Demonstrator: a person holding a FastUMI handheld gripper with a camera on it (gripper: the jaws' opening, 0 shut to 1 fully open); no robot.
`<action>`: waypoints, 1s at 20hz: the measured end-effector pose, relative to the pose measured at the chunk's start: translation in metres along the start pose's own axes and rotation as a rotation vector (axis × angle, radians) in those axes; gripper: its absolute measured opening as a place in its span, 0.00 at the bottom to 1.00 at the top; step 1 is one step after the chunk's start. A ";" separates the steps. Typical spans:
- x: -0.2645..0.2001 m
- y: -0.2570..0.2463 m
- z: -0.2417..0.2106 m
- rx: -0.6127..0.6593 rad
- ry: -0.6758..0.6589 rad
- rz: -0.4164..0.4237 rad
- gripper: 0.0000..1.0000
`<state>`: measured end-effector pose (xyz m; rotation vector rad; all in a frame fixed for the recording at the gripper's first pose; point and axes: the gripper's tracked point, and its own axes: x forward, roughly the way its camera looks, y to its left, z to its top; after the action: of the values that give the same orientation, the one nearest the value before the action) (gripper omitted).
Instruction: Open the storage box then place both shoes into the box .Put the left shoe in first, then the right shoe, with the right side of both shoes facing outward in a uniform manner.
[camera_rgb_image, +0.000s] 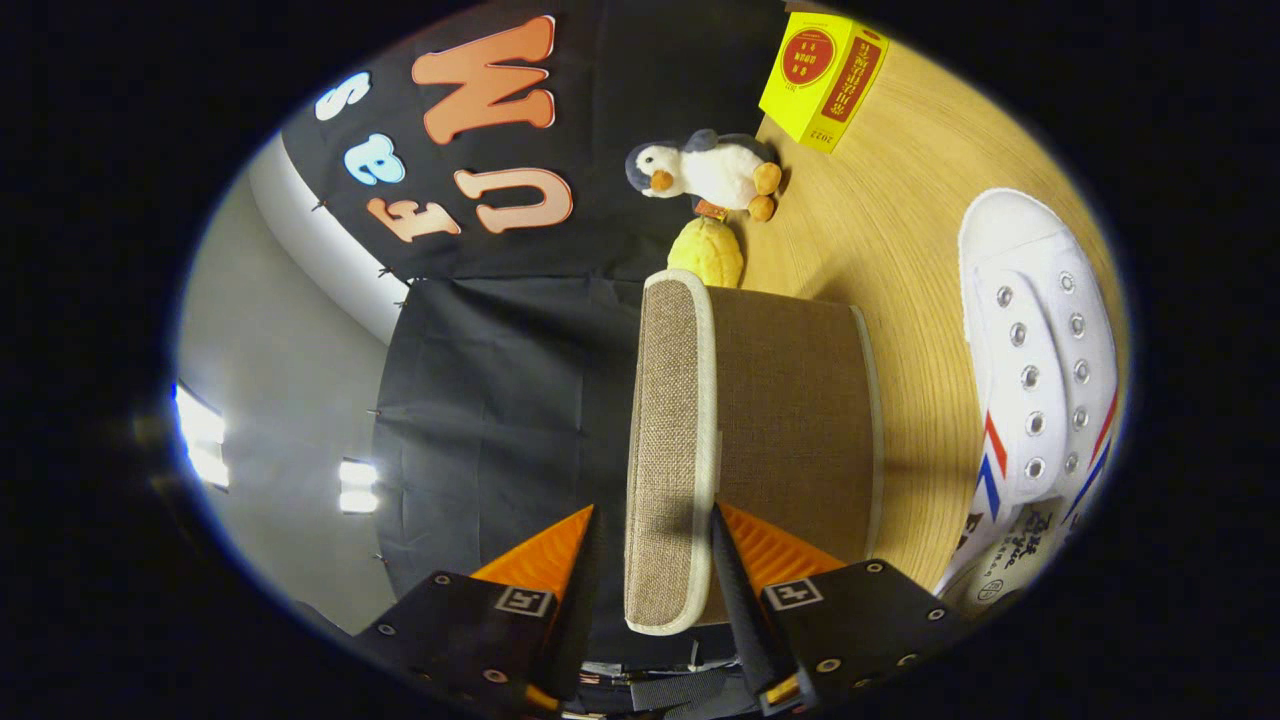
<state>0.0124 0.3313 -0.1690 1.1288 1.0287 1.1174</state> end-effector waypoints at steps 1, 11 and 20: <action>-0.003 0.001 0.005 0.014 -0.020 0.015 0.49; -0.007 0.086 0.018 -0.132 -0.087 0.017 0.00; -0.008 0.056 0.016 -0.358 -0.090 -0.246 0.01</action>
<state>0.0194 0.3254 -0.1113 0.7381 0.8312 0.9950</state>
